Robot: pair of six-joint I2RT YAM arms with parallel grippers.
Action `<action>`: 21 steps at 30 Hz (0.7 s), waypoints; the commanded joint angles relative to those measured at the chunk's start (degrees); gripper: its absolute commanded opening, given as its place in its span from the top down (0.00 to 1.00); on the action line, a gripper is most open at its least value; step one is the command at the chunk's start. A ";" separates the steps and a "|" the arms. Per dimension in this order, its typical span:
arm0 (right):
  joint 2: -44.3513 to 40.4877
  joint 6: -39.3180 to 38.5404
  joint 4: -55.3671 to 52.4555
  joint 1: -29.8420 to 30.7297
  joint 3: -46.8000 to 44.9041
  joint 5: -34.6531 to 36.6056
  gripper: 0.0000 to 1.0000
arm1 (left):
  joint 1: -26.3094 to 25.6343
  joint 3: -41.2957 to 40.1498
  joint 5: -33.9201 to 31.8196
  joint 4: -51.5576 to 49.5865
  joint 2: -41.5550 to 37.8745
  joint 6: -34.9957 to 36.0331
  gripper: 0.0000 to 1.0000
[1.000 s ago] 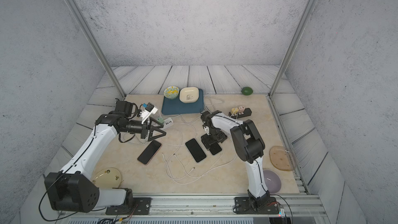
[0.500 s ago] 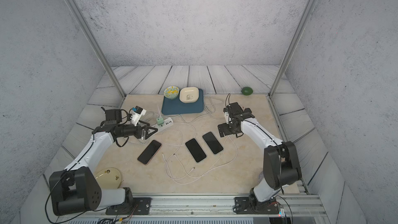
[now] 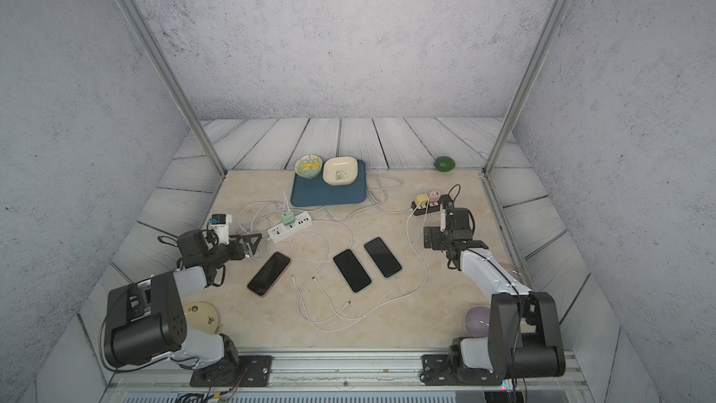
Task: Unplug the charging cable from the phone
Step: Reset both arms
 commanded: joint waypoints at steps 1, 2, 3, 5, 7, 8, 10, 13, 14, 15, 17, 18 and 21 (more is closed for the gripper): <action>0.97 -1.49 17.40 -1.00 -5.02 3.09 0.01 | 0.03 -2.96 -4.04 16.30 -1.46 -5.35 0.02; 1.60 -1.51 20.97 -1.31 -6.57 3.43 0.01 | 0.03 -4.36 -5.37 18.63 -1.62 -6.10 0.02; 2.28 -1.56 24.35 -1.58 -8.03 3.48 0.01 | -0.24 -5.91 -7.00 21.45 -1.62 -6.60 0.02; 3.70 -1.78 31.26 -1.82 -10.63 3.56 0.01 | -1.20 -9.72 -9.72 29.29 -0.80 -6.90 0.02; 4.57 -1.68 34.86 -2.01 -11.86 3.31 0.01 | -2.87 -12.00 -12.41 34.26 0.48 -5.91 0.02; 4.62 -1.61 34.48 -2.04 -11.65 2.69 0.01 | -3.74 -12.44 -13.80 35.59 1.25 -5.39 0.02; 4.80 -1.68 34.50 -2.06 -11.43 1.60 0.01 | -5.15 -12.79 -16.06 37.06 2.29 -4.74 0.02; 4.55 -1.55 38.03 -2.06 -12.75 -1.30 0.01 | -7.62 -12.98 -21.75 35.02 1.40 -3.19 0.02; 4.37 -1.09 39.91 -2.06 -13.98 -2.15 0.01 | -8.74 -12.94 -23.95 34.77 1.83 -2.62 0.02; 4.58 -1.42 42.10 -2.06 -15.19 -3.08 0.01 | -9.52 -12.65 -25.94 35.05 3.05 -2.65 0.02; 7.48 -1.62 49.96 -2.06 -17.55 -3.63 0.01 | -9.90 -11.68 -27.96 36.70 5.50 -3.38 0.02; 9.30 -1.79 54.42 -2.06 -18.61 -3.81 0.01 | -10.19 -11.58 -28.52 36.43 5.48 -3.26 0.02; 13.05 -2.73 58.04 -1.97 -19.01 -5.38 0.01 | -10.62 -10.09 -29.65 29.35 2.67 -2.68 0.02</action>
